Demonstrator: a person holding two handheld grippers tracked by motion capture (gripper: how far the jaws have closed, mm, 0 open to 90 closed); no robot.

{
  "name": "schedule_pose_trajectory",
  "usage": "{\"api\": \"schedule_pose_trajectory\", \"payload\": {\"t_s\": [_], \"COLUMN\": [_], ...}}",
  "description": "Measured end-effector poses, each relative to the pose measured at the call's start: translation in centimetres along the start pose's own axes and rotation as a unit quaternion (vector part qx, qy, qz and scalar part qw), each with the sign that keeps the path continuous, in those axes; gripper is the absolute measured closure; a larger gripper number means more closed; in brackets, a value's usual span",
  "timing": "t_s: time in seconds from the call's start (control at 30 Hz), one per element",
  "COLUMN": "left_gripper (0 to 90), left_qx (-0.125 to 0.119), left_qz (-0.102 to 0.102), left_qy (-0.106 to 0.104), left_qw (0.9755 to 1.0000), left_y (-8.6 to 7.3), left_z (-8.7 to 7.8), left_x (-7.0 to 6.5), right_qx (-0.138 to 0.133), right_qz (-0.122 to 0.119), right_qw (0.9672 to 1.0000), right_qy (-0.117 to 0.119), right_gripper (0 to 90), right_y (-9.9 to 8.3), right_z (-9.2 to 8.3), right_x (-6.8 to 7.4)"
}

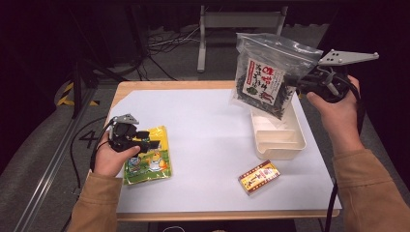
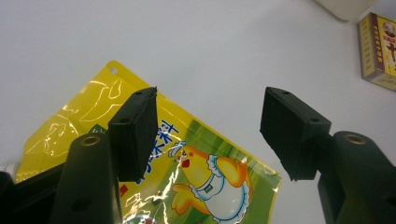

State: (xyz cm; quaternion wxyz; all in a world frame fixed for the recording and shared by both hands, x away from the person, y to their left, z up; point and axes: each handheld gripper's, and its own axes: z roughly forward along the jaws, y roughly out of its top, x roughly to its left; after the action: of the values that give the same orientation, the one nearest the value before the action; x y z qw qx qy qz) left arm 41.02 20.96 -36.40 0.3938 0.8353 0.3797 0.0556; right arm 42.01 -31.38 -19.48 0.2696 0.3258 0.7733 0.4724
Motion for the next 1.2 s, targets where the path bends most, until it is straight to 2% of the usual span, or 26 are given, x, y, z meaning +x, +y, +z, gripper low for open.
{"api": "schedule_pose_trajectory", "payload": {"t_s": [0.3, 0.9, 1.2], "left_gripper": [37.7, 36.8, 36.8], "left_qx": [0.001, 0.011, 0.011], "left_qz": [-0.01, -0.01, -0.013], "left_qy": [0.002, 0.005, 0.004], "left_qw": [0.9999, 0.9999, 0.9999], "left_y": [-0.5, -0.8, -0.9], "left_z": [-0.3, -0.2, -0.2], "left_x": [0.2, 0.6, 0.7], "right_qx": [0.004, 0.026, 0.039], "right_qz": [0.006, 0.023, 0.031], "right_qw": [0.9998, 0.9987, 0.9977], "right_qy": [-0.019, -0.037, -0.046], "right_gripper": [81.6, 81.4, 81.3], "right_y": [-0.7, -3.1, -4.1], "right_z": [0.2, 1.6, 1.9], "right_x": [-1.7, -4.7, -5.5]}}
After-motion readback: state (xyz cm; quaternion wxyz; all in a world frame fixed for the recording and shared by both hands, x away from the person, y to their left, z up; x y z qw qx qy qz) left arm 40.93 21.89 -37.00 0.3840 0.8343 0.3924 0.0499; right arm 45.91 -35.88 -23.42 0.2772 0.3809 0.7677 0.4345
